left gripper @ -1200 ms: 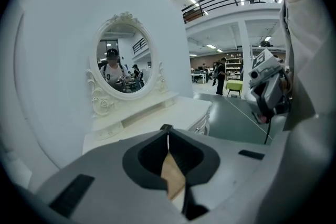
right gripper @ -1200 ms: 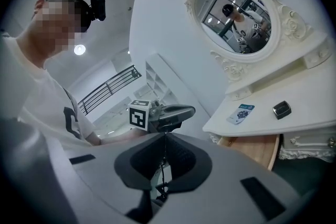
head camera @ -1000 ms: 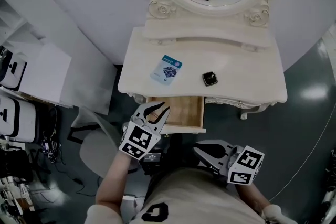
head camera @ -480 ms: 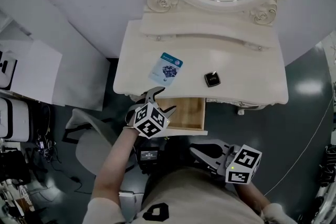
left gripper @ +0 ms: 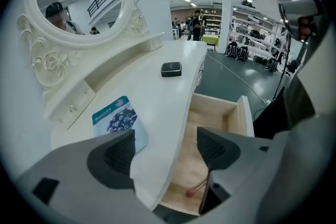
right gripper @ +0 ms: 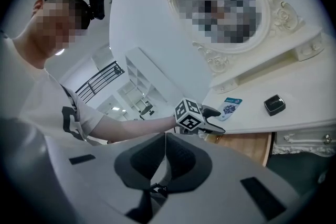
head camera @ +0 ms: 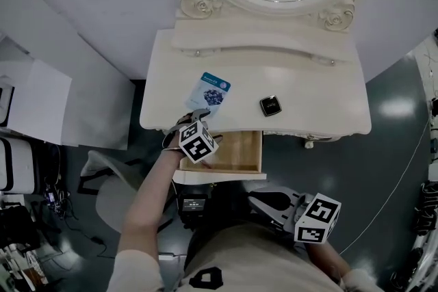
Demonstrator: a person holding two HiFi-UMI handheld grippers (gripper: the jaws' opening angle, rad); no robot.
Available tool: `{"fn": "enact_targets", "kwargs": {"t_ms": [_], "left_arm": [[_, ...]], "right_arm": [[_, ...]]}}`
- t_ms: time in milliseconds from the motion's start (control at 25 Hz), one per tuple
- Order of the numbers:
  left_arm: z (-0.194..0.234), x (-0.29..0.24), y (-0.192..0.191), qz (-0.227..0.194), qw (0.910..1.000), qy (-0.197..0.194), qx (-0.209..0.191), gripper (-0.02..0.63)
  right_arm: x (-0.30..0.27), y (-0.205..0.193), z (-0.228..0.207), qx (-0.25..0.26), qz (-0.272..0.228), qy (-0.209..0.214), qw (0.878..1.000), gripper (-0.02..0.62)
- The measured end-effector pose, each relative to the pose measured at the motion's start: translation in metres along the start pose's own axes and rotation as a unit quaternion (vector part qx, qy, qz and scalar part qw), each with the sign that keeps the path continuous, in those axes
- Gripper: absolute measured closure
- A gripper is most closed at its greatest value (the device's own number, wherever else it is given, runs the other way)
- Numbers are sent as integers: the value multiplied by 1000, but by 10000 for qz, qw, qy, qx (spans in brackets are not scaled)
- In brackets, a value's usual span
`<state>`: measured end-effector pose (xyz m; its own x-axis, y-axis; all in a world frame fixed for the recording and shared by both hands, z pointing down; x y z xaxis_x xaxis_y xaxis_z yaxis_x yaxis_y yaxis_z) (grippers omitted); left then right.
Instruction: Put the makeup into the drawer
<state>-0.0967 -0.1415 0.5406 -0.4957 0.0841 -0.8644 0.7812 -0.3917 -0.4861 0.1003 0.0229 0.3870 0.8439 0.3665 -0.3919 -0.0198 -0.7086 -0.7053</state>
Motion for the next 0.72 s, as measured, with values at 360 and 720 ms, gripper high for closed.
{"fn": "enact_targets", "kwargs": {"t_ms": [360,720], "left_arm": [[10,-28,-13,458,9989,-132,32,218],[0,-31,-19,562,9981,25,-246,219]], "right_arm": [[3,-4,-2,-42,61,-73,9999,568],[-3,-3,1,23,85,-65,9999,566]]}}
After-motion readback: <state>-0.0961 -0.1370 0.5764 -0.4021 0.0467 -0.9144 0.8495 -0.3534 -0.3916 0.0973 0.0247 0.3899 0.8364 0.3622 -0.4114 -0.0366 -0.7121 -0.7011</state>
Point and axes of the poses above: the fingertips, and each gripper's own axes: x backward along the fingers, z to its left, y out of its top, the point moved 8 cm from there along x, backward along the fingers, and after that the axes turned 15 degrees about -y, right-handed, at the moved point
